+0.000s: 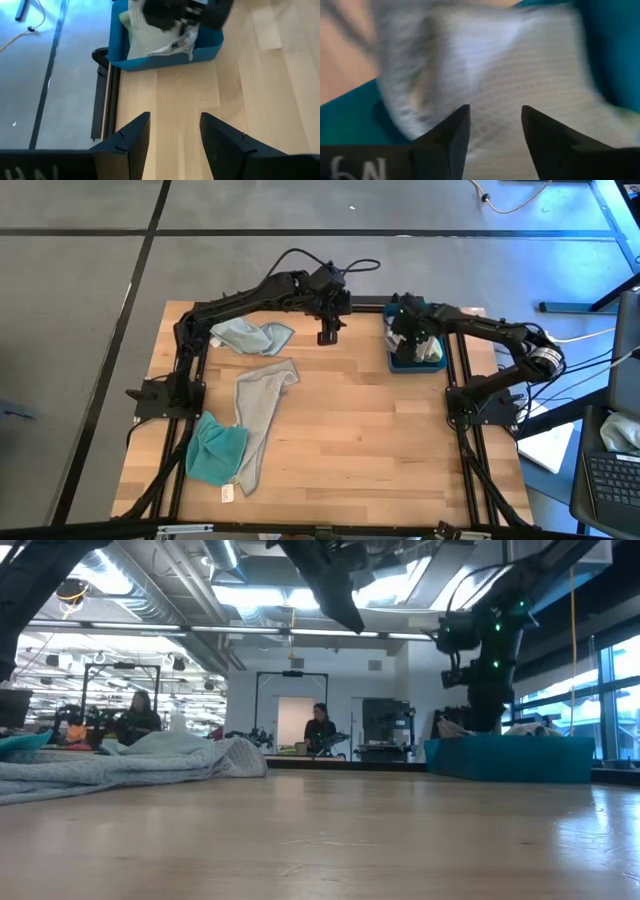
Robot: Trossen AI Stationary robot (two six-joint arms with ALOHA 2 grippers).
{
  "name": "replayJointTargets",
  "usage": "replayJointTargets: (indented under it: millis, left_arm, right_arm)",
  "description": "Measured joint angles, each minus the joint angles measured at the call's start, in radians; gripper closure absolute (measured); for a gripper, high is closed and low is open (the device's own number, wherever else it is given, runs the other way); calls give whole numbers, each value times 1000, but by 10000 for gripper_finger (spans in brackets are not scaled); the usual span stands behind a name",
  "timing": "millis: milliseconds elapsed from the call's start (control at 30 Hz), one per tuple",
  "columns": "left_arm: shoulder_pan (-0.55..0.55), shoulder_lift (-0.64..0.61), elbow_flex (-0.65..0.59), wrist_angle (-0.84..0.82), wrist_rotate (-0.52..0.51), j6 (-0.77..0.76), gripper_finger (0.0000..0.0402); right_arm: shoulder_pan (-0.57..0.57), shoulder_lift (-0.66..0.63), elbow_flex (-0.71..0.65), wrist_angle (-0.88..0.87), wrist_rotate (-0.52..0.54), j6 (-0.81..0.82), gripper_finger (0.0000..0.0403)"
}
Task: Fold microfiber towels
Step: Put the top grey microfiber cloth into the blue bin
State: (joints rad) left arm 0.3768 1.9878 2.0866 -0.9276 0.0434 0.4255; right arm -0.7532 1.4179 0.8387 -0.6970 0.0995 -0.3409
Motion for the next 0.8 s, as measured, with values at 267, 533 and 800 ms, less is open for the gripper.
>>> replayJointTargets:
  millis: [267, 533, 800]
  left_arm:
    - [3, 0, 0, 5, 0, 0, 237]
    - [3, 0, 0, 7, 0, 0, 237]
    - [17, 0, 0, -1, 0, 0, 237]
  right_arm:
    - [12, 30, -78, -161, -30, -8, 252]
    - [12, 29, -8, -190, -53, 7, 253]
    - [13, -23, 198, -314, 78, 71, 253]
